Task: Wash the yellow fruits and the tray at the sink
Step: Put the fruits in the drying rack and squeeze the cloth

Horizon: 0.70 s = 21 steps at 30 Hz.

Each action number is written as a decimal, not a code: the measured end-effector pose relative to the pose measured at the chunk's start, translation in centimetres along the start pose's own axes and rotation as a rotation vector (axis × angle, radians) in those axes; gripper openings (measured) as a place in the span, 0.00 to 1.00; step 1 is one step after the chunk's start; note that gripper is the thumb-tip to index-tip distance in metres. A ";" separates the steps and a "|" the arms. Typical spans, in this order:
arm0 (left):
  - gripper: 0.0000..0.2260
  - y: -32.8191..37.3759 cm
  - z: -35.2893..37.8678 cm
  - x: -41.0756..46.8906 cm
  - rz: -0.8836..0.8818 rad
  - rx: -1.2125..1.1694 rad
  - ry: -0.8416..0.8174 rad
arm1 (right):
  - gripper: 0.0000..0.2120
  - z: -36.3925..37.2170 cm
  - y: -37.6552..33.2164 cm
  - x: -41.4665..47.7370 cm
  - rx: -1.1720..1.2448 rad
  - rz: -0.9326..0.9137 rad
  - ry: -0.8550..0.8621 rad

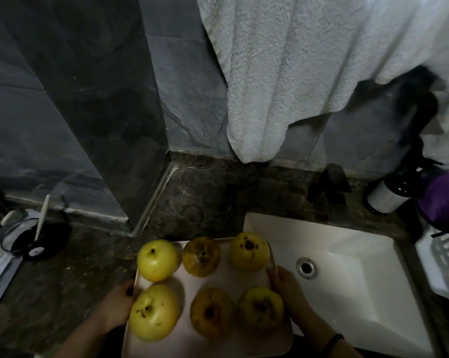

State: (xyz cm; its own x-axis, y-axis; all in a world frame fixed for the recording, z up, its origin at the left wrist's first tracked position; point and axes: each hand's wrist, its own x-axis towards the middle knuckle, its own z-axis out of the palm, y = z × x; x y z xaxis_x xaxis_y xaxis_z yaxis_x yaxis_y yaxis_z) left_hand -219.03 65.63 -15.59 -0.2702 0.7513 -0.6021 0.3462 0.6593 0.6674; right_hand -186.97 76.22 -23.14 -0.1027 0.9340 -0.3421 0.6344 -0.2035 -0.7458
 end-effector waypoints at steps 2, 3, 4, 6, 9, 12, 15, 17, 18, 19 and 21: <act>0.10 1.1 0.0 -0.2 0.038 0.003 -0.038 | 0.46 -1.0 0.1 0.3 0.033 -0.011 0.029; 0.10 1.8 0.2 -0.2 0.053 -0.030 -0.057 | 0.48 -1.7 -0.1 0.3 0.051 -0.018 0.042; 0.10 2.4 0.2 -0.3 0.047 -0.073 -0.059 | 0.47 -2.5 -0.6 0.2 0.062 -0.015 0.047; 0.09 3.9 0.4 -0.5 0.042 -0.160 -0.057 | 0.39 -4.2 -1.6 0.1 0.054 -0.020 0.043; 0.10 5.6 0.4 -0.2 0.023 -0.312 -0.065 | 0.23 -6.7 -2.6 0.3 -0.017 -0.007 0.071; 0.03 7.0 -0.4 0.4 0.078 -0.272 -0.059 | 0.20 -9.1 -3.4 0.2 -0.017 -0.025 0.084; 0.02 9.6 -0.6 0.2 0.137 -0.259 -0.078 | 0.21 -11.4 -4.3 0.0 0.067 -0.053 0.092; 0.04 11.5 -0.3 -0.1 0.174 -0.256 -0.097 | 0.22 -13.1 -5.1 -0.2 0.105 -0.046 0.103; 0.04 12.5 -0.1 -0.3 0.194 -0.258 -0.091 | 0.21 -13.9 -5.3 -0.1 0.121 -0.035 0.106; 0.03 13.4 0.1 -0.3 0.224 -0.256 -0.078 | 0.20 -14.8 -5.6 0.0 0.135 -0.027 0.115; 0.06 15.1 0.5 -0.4 0.281 -0.227 -0.036 | 0.19 -16.7 -6.2 -0.1 0.182 0.020 0.132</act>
State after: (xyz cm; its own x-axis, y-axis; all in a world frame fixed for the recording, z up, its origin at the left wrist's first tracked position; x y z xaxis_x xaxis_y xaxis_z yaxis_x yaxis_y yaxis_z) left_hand -213.22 75.29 -5.55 -0.1594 0.9054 -0.3936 0.1931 0.4196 0.8869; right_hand -178.10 82.26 -8.97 0.0169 0.9572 -0.2888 0.4855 -0.2604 -0.8345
